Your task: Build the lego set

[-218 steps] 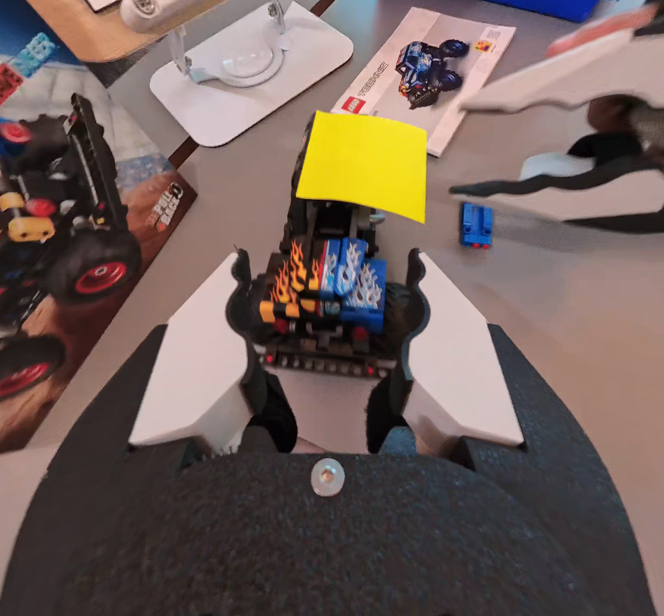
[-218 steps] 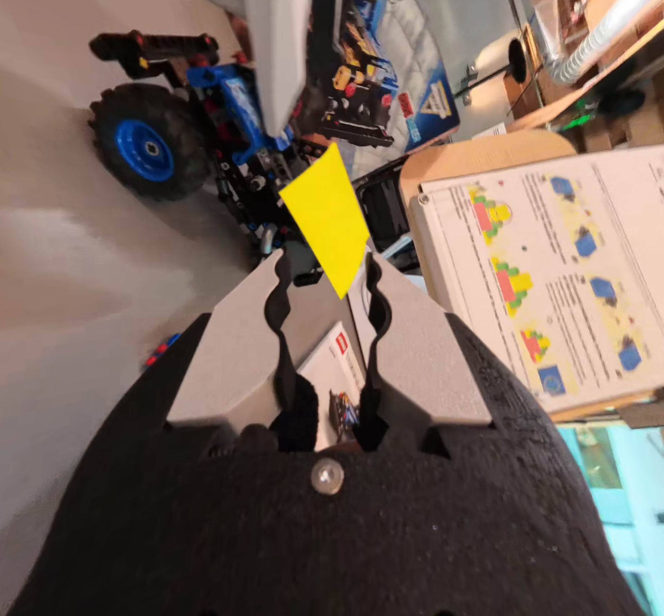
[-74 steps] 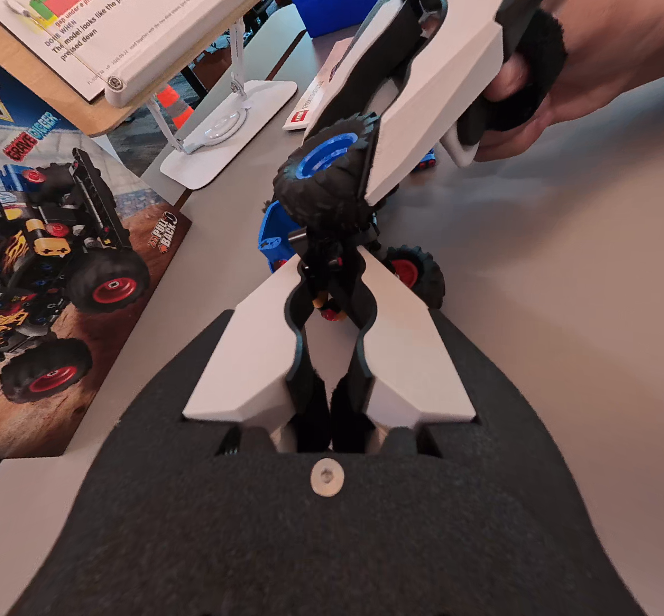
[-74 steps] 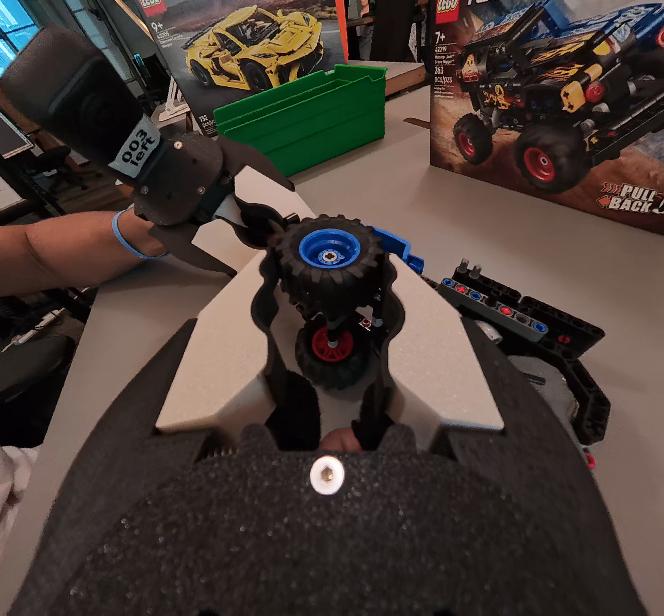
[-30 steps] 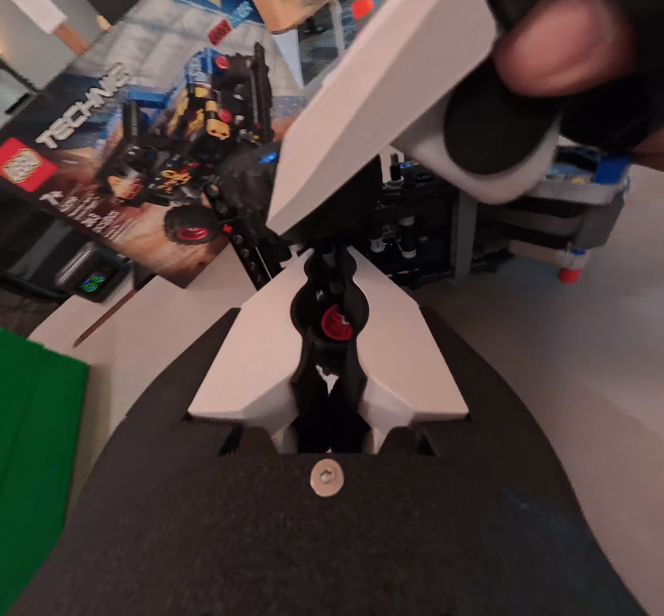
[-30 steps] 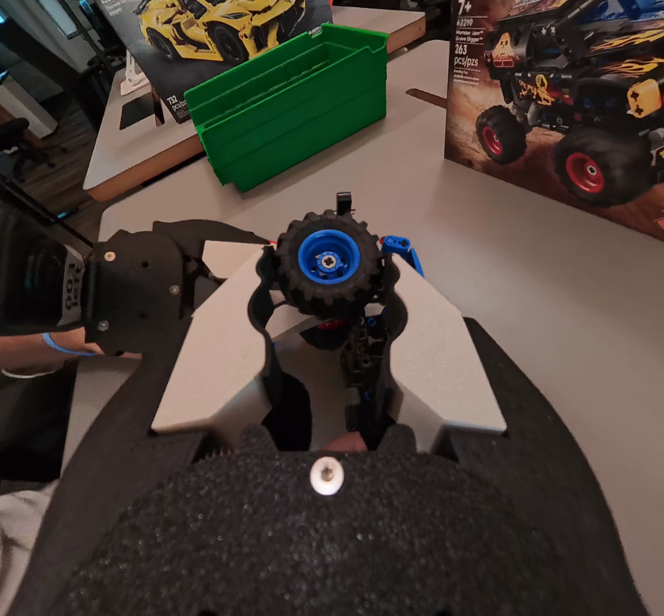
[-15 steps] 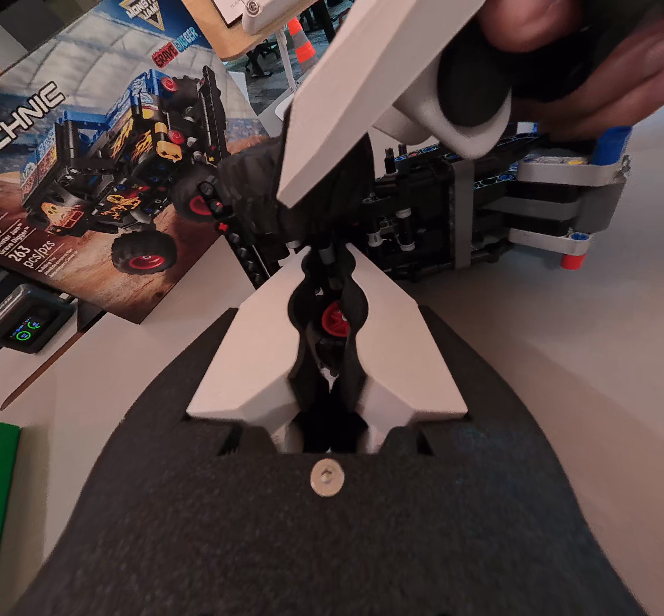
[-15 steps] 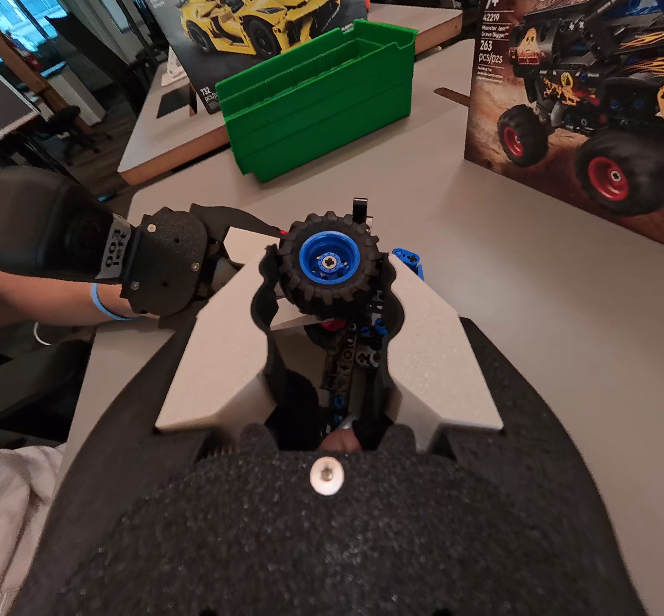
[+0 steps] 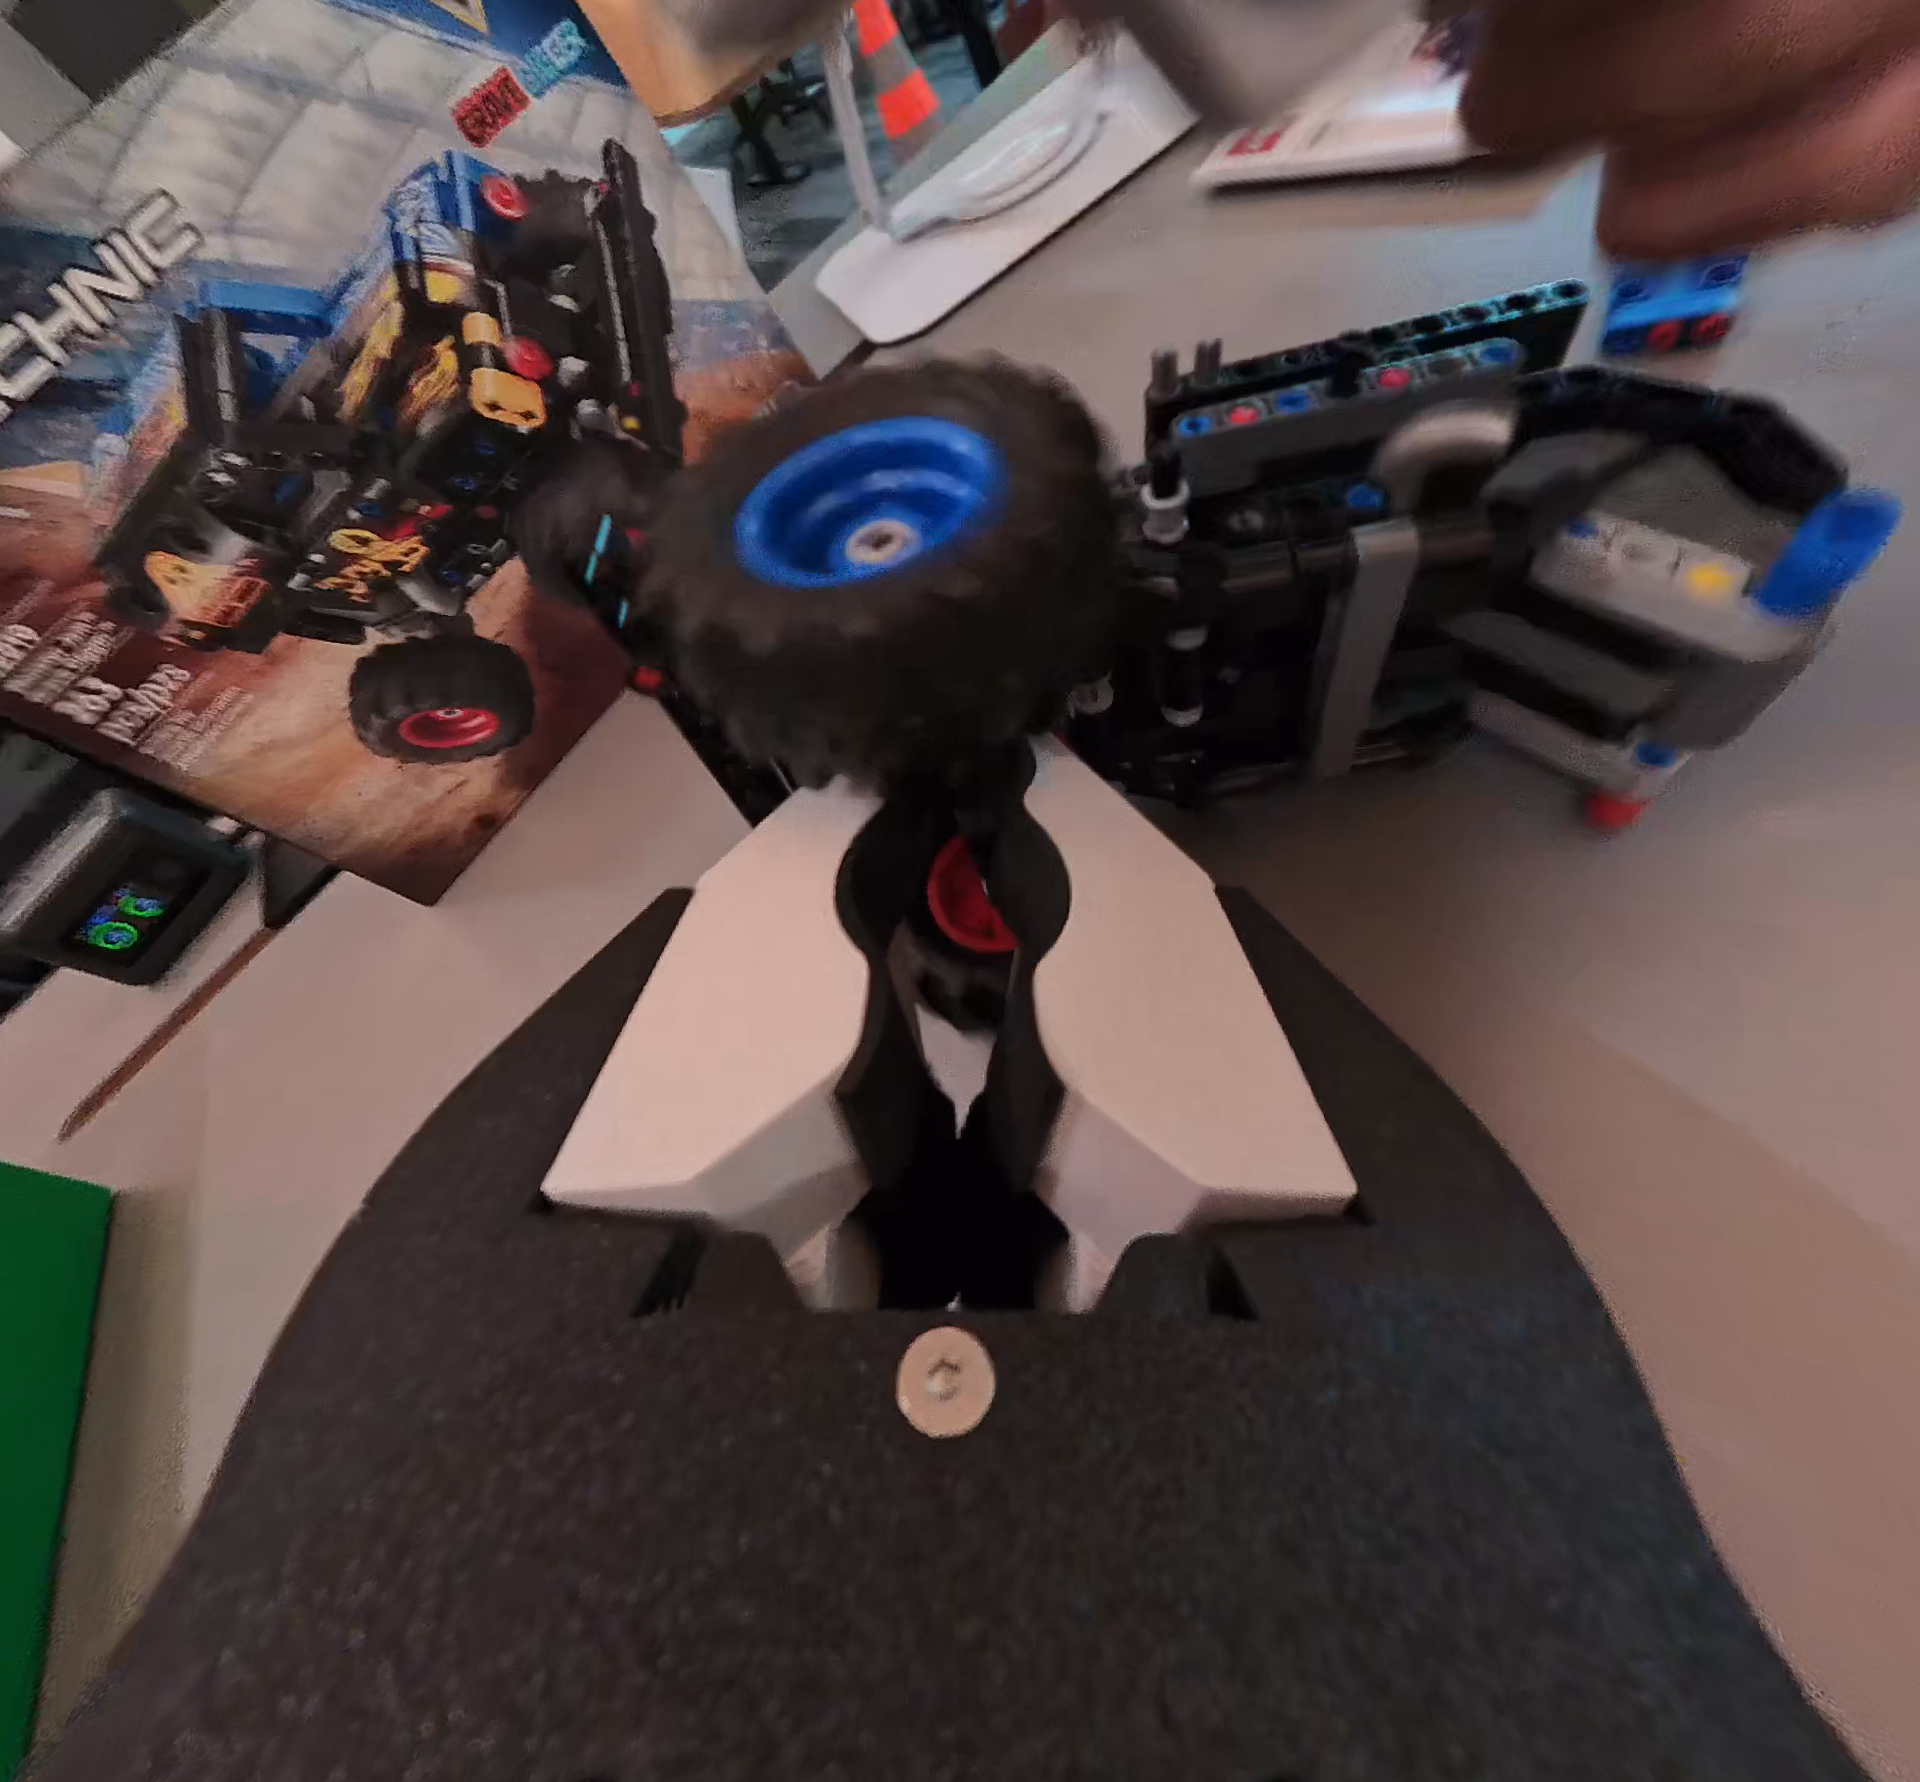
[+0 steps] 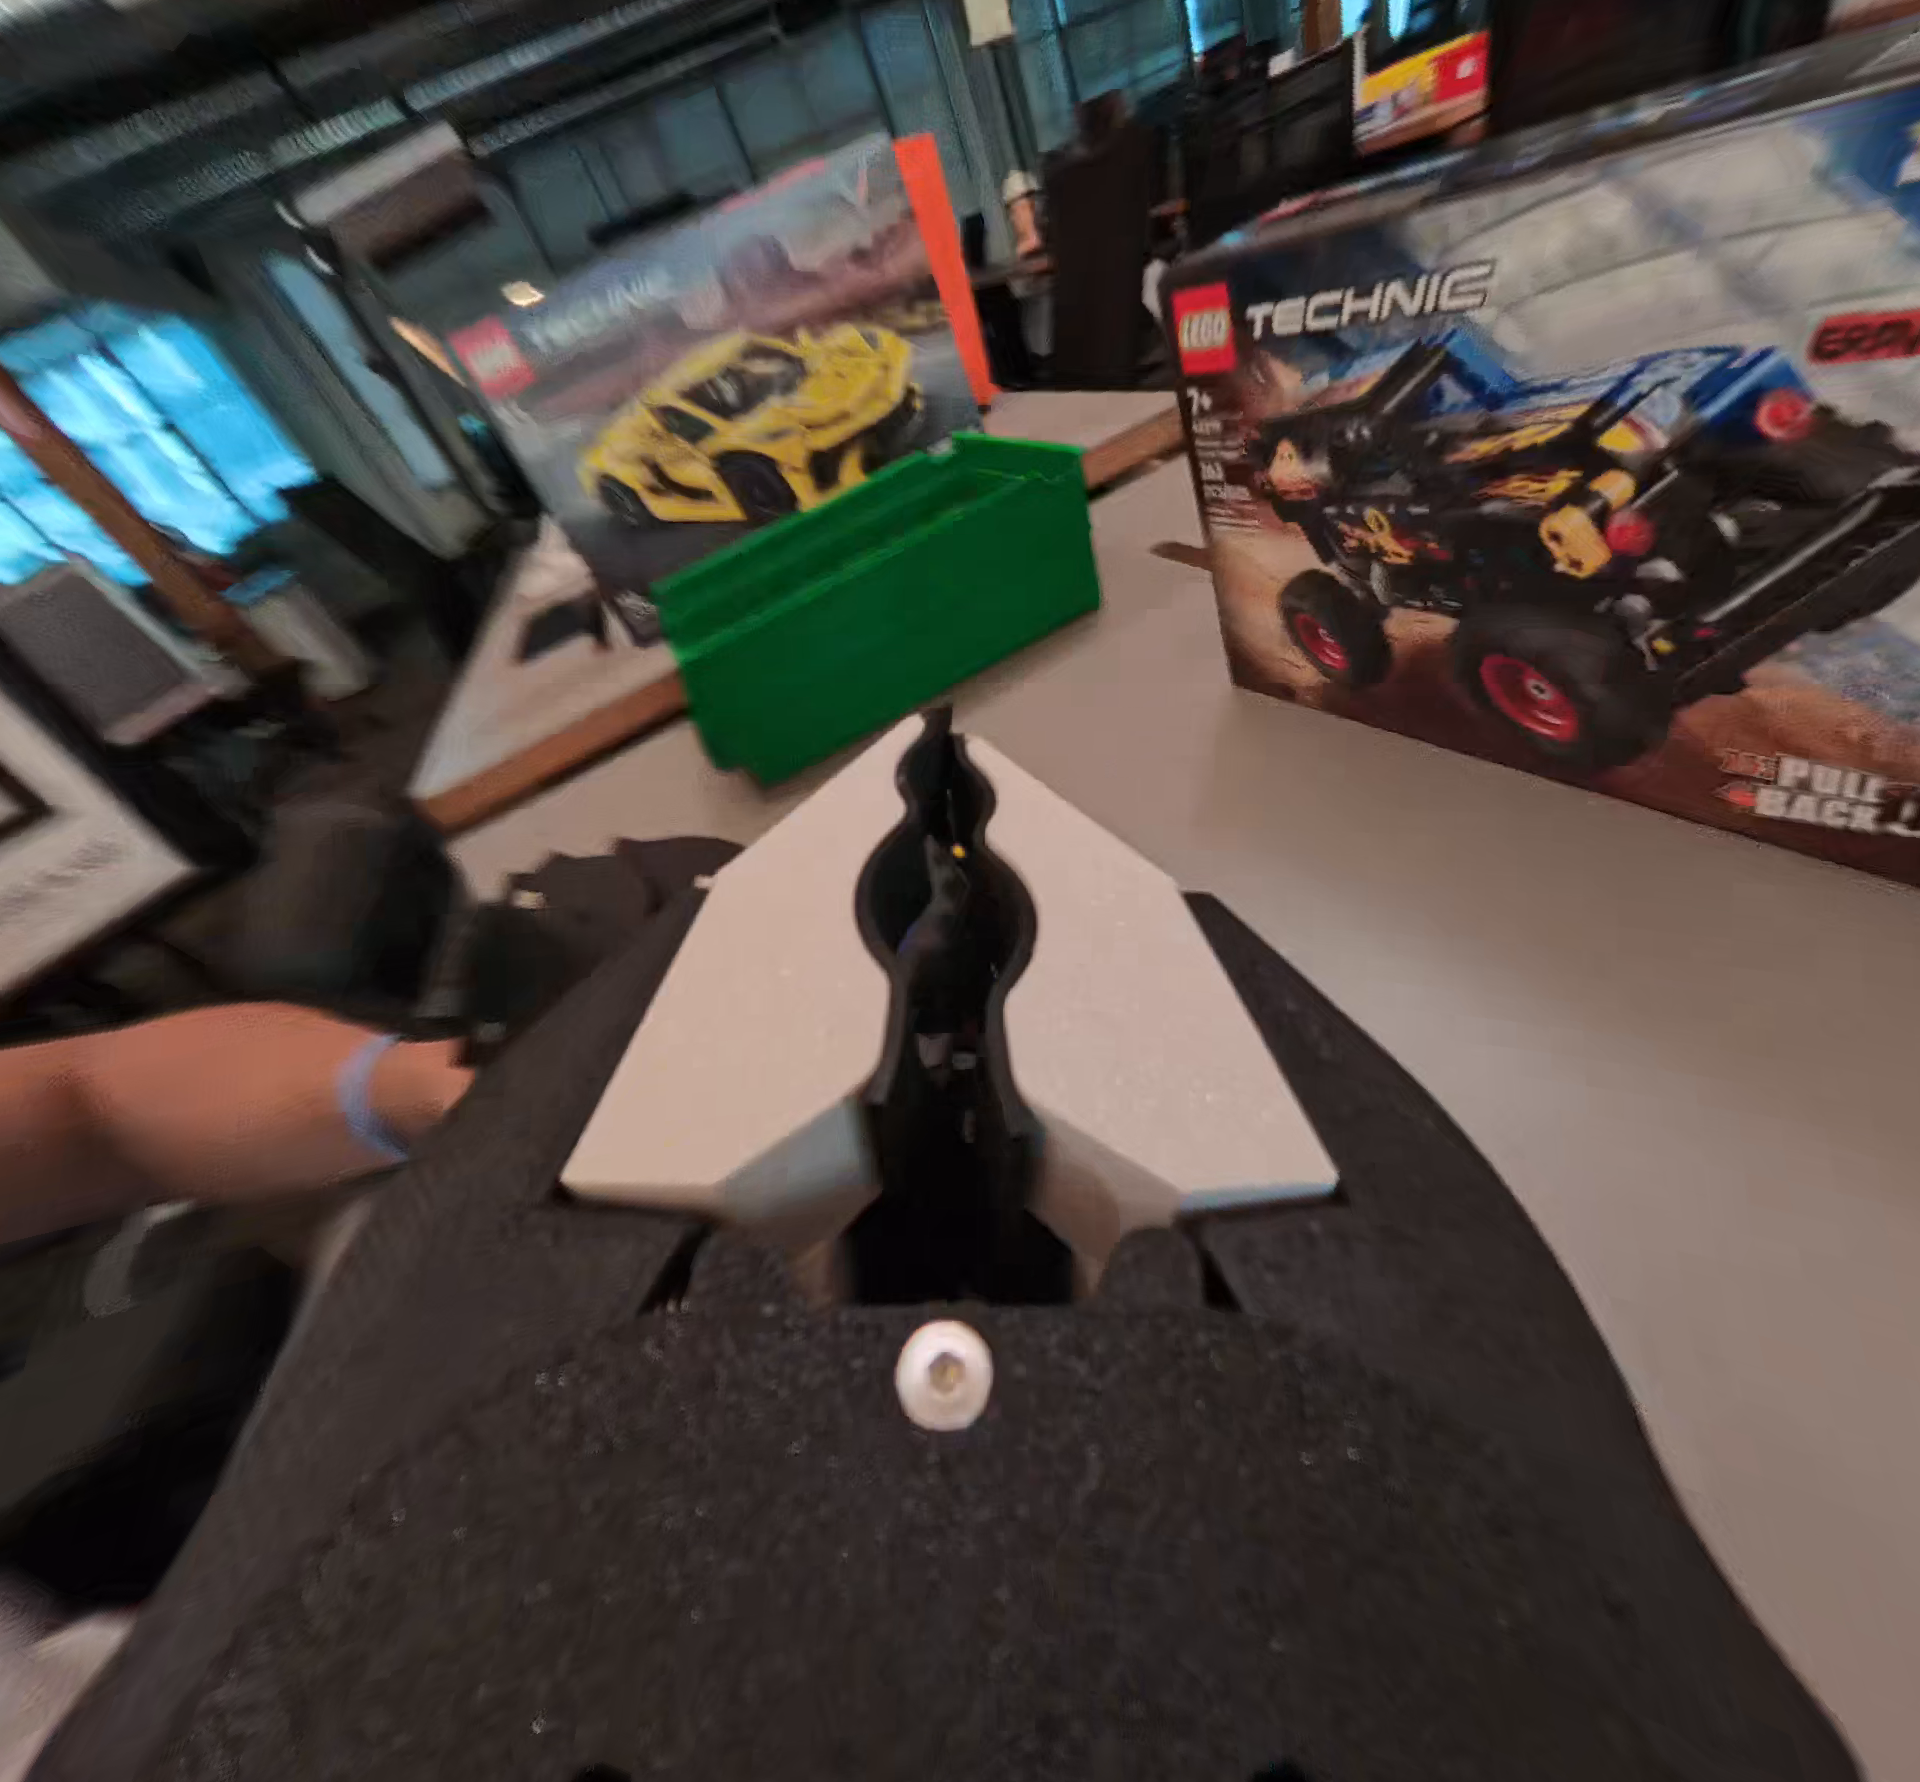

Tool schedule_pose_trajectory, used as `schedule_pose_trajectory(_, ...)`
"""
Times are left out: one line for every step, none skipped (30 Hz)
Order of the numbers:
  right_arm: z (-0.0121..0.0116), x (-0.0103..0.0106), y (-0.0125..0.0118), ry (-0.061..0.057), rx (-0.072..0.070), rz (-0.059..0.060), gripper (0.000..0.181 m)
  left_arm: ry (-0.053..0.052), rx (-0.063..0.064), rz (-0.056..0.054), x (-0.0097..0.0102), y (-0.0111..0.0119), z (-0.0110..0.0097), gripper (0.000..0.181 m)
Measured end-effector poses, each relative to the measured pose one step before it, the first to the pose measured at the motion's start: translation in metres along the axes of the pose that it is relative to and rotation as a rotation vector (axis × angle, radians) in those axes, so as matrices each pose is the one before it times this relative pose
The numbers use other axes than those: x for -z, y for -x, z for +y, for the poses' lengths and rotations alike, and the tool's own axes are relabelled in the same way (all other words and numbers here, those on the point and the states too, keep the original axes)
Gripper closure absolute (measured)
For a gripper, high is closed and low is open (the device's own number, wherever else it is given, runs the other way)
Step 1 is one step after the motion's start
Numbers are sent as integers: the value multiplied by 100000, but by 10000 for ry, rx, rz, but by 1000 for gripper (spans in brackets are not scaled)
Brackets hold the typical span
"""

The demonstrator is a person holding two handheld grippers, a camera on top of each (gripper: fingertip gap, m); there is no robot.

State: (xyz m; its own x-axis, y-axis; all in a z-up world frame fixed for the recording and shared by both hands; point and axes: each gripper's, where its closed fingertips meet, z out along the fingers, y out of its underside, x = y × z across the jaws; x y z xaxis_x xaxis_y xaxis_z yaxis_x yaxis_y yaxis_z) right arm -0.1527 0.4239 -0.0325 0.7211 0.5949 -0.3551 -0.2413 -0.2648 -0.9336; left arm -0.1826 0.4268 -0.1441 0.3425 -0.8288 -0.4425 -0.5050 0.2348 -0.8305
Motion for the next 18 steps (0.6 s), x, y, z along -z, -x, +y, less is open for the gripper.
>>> schedule_pose_trajectory(-570,709,405,504,323,-282,181,5,172,-14,31,141,-22,173)
schedule_pose_trajectory(760,193,-111,694,988,571,181,12,230,-29,-65,77,-128,173)
schedule_pose_trajectory(1777,-362,794,1034,128,-169,181,43,99,76,-173,-225,-105,173)
schedule_pose_trajectory(1592,-594,654,934,130,-175,179,67,19,78,-199,-211,-14,173)
schedule_pose_trajectory(540,-340,428,303,587,143,177,10,53,36,-119,-30,-48,173)
schedule_pose_trajectory(-62,-92,546,51,583,78,163,7,70,28,-37,33,-11,173)
schedule_pose_trajectory(98,-75,476,222,622,12,147,5,31,17,4,32,30,173)
schedule_pose_trajectory(251,-85,-183,267,660,406,131,-11,-32,-10,28,18,3,173)
schedule_pose_trajectory(349,-224,41,170,503,271,115,-27,-56,-12,31,-33,-33,173)
schedule_pose_trajectory(403,-554,371,194,304,-11,99,-47,-66,3,44,-57,-55,173)
schedule_pose_trajectory(441,-724,207,207,66,-23,98,-49,-66,17,42,-77,-60,173)
schedule_pose_trajectory(256,-671,-222,78,-80,127,100,-29,-43,34,24,-86,-43,173)
schedule_pose_trajectory(-72,-534,-237,-158,-110,31,108,-34,-39,64,15,-122,-48,174)
schedule_pose_trajectory(58,-556,157,-25,-99,-287,115,-51,-51,77,47,-164,-82,173)
schedule_pose_trajectory(156,-595,144,89,-75,-290,117,-46,-70,33,32,-125,-64,174)
schedule_pose_trajectory(-156,-364,-1,-167,-57,-144,117,11,7,12,6,-1,25,173)
schedule_pose_trajectory(53,-243,-139,-63,28,3,116,60,149,82,-50,75,103,172)
schedule_pose_trajectory(7,-63,-75,-54,19,-3,117,42,175,129,-42,48,70,173)
